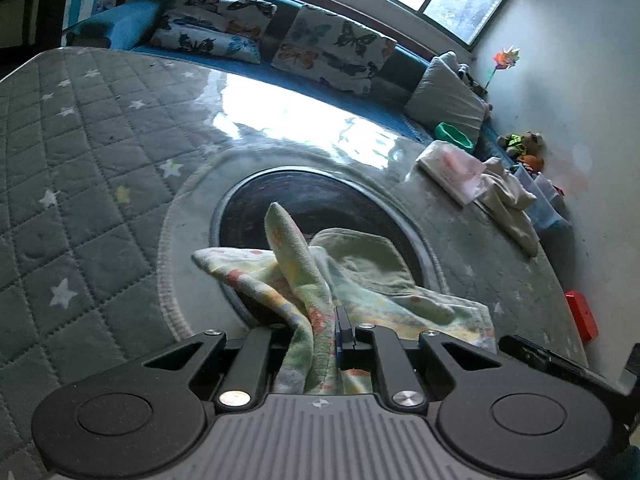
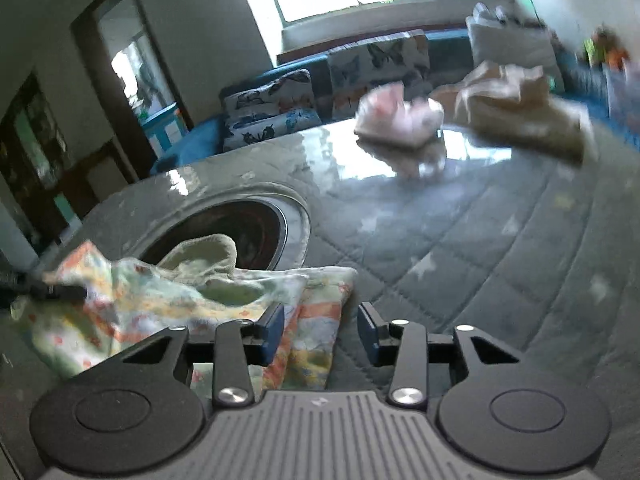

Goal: Fold clothes

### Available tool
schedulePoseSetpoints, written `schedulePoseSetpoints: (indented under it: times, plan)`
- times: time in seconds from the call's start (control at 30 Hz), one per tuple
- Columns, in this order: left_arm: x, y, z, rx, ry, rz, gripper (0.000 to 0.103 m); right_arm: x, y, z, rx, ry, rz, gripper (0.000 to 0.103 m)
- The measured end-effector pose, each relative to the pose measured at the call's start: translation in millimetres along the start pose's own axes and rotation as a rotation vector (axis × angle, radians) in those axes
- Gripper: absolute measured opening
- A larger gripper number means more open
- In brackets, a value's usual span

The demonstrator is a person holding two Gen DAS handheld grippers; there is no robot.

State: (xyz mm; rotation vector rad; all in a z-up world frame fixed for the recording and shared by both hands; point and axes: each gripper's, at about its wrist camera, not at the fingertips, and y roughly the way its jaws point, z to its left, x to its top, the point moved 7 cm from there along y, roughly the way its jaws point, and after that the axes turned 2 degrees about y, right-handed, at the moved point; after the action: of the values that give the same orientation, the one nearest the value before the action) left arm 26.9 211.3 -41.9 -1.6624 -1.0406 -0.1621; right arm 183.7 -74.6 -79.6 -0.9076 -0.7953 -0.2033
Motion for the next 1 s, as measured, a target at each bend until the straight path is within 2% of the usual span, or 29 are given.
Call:
schedulePoseSetpoints:
  times: [0.1, 0.2, 0.27, 0.3, 0.33, 0.4, 0.67, 1.0]
  plan:
    - [-0.7, 3.2, 7.3, 0.007, -0.012, 0.009, 0.012, -1.5, 16.3, -2.2, 0.013, 0.025, 0.016, 0.050]
    - [-1.9, 7.5, 12.3, 0.009, -0.020, 0.019, 0.012, -4.0, 23.7, 10.6, 0.062, 0.013, 0.031, 0.049]
    - [-1.8, 10.0, 14.5, 0.010, -0.022, 0.023, 0.012, -5.9, 28.4, 21.0, 0.079, -0.010, 0.044, 0.036]
    - [-1.7, 10.9, 15.6, 0.012, -0.025, 0.025, 0.012, -6.5, 30.0, 24.9, 0.077, -0.021, 0.047, 0.024]
    - [-1.8, 11.5, 16.5, 0.013, -0.027, 0.026, 0.012, -7.2, 31.7, 28.7, 0.074, -0.032, 0.049, 0.017]
    - [-1.1, 10.0, 14.8, 0.010, -0.021, 0.024, 0.012, -7.5, 32.8, 34.3, 0.071, -0.049, 0.046, 0.010]
    - [9.1, 1.1, -24.6, -0.046, 0.062, -0.002, 0.012, 9.1, -15.7, 43.1, 0.058, -0.125, -0.073, 0.008]
    - [15.5, 22.9, -106.9, -0.132, 0.182, 0.021, 0.012, 38.9, -89.4, 1.2, -0.093, -0.155, -0.202, 0.008]
